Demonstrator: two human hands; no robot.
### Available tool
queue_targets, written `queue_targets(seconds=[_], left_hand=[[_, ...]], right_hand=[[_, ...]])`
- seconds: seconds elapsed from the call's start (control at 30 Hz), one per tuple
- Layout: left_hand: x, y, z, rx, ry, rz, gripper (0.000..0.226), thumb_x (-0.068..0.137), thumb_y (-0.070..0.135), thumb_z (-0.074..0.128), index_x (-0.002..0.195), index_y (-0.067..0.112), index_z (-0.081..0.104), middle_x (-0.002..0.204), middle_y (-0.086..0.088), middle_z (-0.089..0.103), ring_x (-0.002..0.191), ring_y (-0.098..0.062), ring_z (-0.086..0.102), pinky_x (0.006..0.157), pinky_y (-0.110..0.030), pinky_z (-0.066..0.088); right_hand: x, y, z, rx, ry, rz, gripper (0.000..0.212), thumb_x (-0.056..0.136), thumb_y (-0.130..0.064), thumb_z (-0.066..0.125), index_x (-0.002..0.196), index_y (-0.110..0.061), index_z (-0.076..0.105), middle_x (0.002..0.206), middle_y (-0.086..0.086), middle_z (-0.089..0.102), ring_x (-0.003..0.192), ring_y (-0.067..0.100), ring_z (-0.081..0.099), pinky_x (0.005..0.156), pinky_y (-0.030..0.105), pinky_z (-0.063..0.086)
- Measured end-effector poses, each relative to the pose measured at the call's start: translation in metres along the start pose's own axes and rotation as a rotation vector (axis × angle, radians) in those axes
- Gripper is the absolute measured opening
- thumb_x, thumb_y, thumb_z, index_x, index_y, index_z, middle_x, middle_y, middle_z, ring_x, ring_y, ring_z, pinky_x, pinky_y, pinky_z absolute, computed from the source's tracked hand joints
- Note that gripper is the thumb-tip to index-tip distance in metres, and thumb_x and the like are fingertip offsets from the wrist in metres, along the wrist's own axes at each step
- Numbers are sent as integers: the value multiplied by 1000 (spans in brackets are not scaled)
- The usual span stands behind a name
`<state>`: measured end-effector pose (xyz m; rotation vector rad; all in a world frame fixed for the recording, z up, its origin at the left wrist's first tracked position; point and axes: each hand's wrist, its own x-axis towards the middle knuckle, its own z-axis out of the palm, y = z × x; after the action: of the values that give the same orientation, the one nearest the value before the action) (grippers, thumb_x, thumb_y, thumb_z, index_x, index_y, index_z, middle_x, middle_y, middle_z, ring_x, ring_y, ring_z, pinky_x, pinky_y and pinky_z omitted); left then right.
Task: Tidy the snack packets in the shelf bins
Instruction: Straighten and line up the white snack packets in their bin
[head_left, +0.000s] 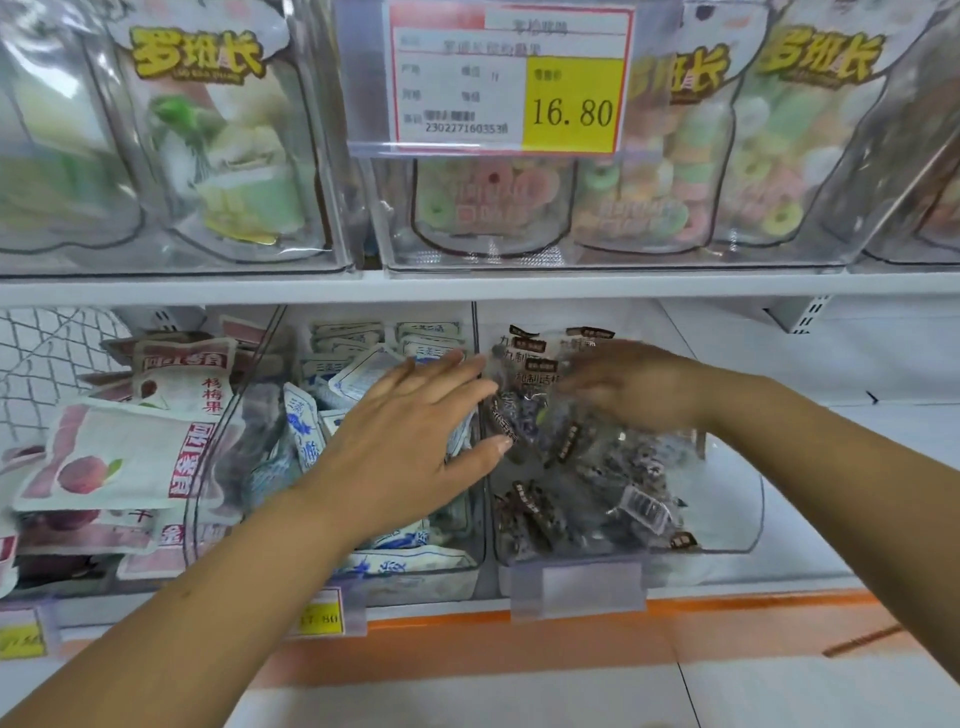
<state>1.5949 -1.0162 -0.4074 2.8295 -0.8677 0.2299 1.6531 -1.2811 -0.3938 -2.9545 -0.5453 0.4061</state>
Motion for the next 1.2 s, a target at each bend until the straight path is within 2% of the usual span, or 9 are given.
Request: queue_targets(seconds=[0.17, 0.3, 0.4, 0.5, 0.63, 0.83, 0.97, 1.07, 1.2], left_hand=[[-1, 0, 4, -31, -17, -16, 68, 89, 70, 9, 148, 38, 19, 158, 19, 7, 145, 0, -1, 118, -30, -2], [2, 3, 1, -43, -51, -33, 73, 85, 71, 12, 149, 37, 21, 158, 17, 8, 145, -2, -1, 117, -26, -4], [14, 15, -9, -22, -106, -22, 69, 89, 69, 31, 149, 36, 20, 159, 15, 11, 146, -8, 8, 117, -29, 7], [44, 47, -11, -116, -203, 57, 74, 88, 67, 41, 151, 38, 14, 159, 14, 7, 145, -9, 13, 115, -31, 17], [83, 92, 8, -197, -361, 140, 91, 77, 75, 52, 150, 39, 13, 160, 13, 1, 145, -14, 12, 117, -41, 15], [86, 68, 7, 95, -478, 102, 80, 77, 68, 59, 144, 39, 26, 148, 9, 39, 130, -20, 42, 103, -39, 34], [79, 65, 3, 99, -438, 95, 86, 76, 68, 61, 146, 42, 19, 157, 9, 19, 141, -21, 25, 112, -48, 29], [73, 91, 17, -41, -480, 141, 87, 74, 75, 56, 144, 55, 9, 159, 17, -2, 147, -22, -3, 114, -62, 2], [77, 96, 35, 78, -462, 160, 82, 71, 81, 49, 141, 59, 11, 160, 11, 4, 146, -26, -10, 108, -67, -3]], right_hand=[[40, -20, 11, 45, 32, 120, 52, 97, -59, 21, 143, -39, 37, 161, 0, 6, 147, 23, 2, 119, 42, 8], [28, -18, -6, 32, -93, 102, 49, 97, -55, 28, 124, -29, 58, 145, 4, 43, 129, 23, 42, 107, 39, 34], [-25, -3, -7, 9, 182, 62, 31, 100, -33, 39, 123, -30, 61, 133, 4, 55, 116, 24, 52, 101, 37, 40], [-87, 1, 24, 87, 459, 120, 40, 98, -23, 47, 136, -34, 48, 156, 4, 24, 139, 25, 31, 108, 31, 29], [-114, 4, 60, 379, 468, 186, 56, 99, -22, 43, 149, -33, 19, 157, -4, 19, 126, 17, 47, 91, 18, 35], [-115, 13, 66, 429, 503, 162, 56, 97, -7, 40, 147, -30, 25, 151, -3, 31, 115, 23, 56, 92, 34, 47], [-111, 15, 65, 398, 502, 143, 54, 98, -10, 41, 146, -30, 27, 147, -2, 34, 107, 24, 59, 87, 36, 49], [-112, 15, 67, 457, 508, 132, 50, 100, -12, 40, 146, -29, 29, 144, -3, 37, 101, 19, 58, 82, 28, 45], [-112, 14, 67, 481, 478, 169, 47, 100, -15, 39, 145, -29, 30, 147, -5, 34, 102, 16, 56, 81, 22, 38]])
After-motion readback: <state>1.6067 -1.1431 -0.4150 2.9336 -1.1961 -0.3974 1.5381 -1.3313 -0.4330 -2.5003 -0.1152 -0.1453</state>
